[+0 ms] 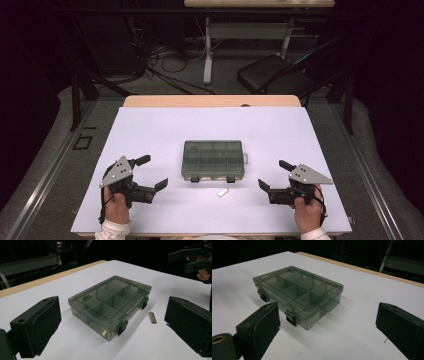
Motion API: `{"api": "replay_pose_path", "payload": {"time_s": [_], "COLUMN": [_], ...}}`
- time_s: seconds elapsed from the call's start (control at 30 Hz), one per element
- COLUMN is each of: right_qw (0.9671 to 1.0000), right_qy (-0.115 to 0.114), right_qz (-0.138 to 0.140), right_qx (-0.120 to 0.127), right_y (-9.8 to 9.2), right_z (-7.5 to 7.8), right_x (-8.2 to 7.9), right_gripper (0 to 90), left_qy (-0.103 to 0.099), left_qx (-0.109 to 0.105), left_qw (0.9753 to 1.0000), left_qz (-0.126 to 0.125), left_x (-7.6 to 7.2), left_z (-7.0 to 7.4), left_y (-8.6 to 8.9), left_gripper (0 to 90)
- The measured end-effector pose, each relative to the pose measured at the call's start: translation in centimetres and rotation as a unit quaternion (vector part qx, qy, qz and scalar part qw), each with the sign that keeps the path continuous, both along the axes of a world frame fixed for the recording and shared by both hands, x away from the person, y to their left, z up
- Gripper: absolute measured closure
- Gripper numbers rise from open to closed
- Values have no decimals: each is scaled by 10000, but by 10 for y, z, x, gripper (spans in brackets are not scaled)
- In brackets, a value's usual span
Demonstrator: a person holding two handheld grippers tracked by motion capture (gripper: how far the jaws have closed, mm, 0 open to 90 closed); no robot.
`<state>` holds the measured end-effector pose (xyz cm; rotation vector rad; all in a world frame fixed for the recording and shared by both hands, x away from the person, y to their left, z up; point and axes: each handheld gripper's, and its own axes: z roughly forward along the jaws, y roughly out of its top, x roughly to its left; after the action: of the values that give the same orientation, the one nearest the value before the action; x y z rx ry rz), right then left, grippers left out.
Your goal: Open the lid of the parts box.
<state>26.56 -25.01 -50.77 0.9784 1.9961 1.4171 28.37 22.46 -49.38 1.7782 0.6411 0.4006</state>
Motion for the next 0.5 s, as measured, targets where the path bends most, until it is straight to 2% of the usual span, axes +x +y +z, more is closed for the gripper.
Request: {"api": "replay_pose_path", "payload": {"time_s": [0.1, 0.2, 0.33, 0.5], "right_qw": [9999, 10000, 9999, 9996], "right_qy": [82, 79, 131, 280], "right_qz": [4, 28, 32, 35], "right_qx": [76, 13, 26, 7], "right_y": [0, 0, 1, 2], "right_z": [-1, -2, -3, -6], "right_x": [1, 1, 2, 4], "right_gripper": [49, 47, 35, 31], "left_qy": [12, 31, 52, 178], "left_qx": [-23, 28, -6, -81], "left_qw": [10000, 10000, 10000, 9998], "left_qz": [14, 17, -14, -86], "left_x": [0, 1, 2, 6], "left_z": [0, -1, -2, -4], "left_y": [0, -2, -4, -5], "left_gripper": [6, 6, 6, 6]}}
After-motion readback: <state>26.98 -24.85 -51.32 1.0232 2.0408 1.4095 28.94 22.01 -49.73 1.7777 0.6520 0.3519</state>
